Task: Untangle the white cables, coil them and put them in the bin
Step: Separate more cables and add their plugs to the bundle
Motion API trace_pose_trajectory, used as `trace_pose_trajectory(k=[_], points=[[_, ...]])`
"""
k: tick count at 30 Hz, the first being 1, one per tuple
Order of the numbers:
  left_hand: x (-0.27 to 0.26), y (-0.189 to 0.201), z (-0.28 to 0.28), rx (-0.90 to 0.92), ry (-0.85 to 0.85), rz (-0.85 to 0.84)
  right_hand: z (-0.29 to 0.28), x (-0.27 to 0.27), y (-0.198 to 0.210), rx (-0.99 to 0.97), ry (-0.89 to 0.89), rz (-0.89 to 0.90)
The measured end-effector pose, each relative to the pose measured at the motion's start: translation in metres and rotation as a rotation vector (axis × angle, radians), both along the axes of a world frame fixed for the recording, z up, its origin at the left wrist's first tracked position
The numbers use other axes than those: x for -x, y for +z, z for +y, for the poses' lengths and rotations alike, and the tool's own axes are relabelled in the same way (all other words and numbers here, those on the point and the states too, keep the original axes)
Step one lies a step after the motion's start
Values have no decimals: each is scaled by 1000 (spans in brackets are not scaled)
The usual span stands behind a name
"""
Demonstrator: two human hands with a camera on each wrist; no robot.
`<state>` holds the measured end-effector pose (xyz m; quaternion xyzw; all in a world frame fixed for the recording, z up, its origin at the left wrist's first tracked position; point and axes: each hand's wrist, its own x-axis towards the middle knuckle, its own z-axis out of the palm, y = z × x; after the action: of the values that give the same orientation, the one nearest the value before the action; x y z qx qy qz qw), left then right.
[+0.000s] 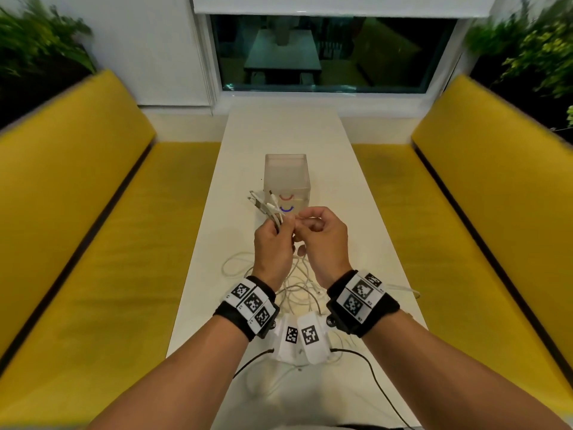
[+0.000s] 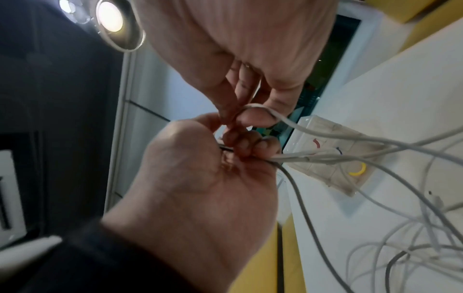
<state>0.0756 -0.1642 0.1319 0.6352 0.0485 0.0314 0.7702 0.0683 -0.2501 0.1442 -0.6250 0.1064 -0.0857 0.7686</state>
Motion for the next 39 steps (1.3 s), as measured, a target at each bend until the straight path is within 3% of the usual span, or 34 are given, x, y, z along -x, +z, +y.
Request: trace_pose_trajectory(k=[8,14,19,25,31,39], points=[[-7,-7,5,-73,100,10,-6,3,-2,227,149,-74],[-13,9,16,-148,118,-92,-29,-5,-1,206,318,37],[-34,47,36,58,168,-171,-49,-7,-19,289,549,87],[-42,79,56,132,222,-253,-61,-6,-34,300,587,86],[-39,113,68,205,269,-378,-63,-9,-47,461,640,71],[-45,152,106,275,329,-572,-84,-6,-81,841,590,129]])
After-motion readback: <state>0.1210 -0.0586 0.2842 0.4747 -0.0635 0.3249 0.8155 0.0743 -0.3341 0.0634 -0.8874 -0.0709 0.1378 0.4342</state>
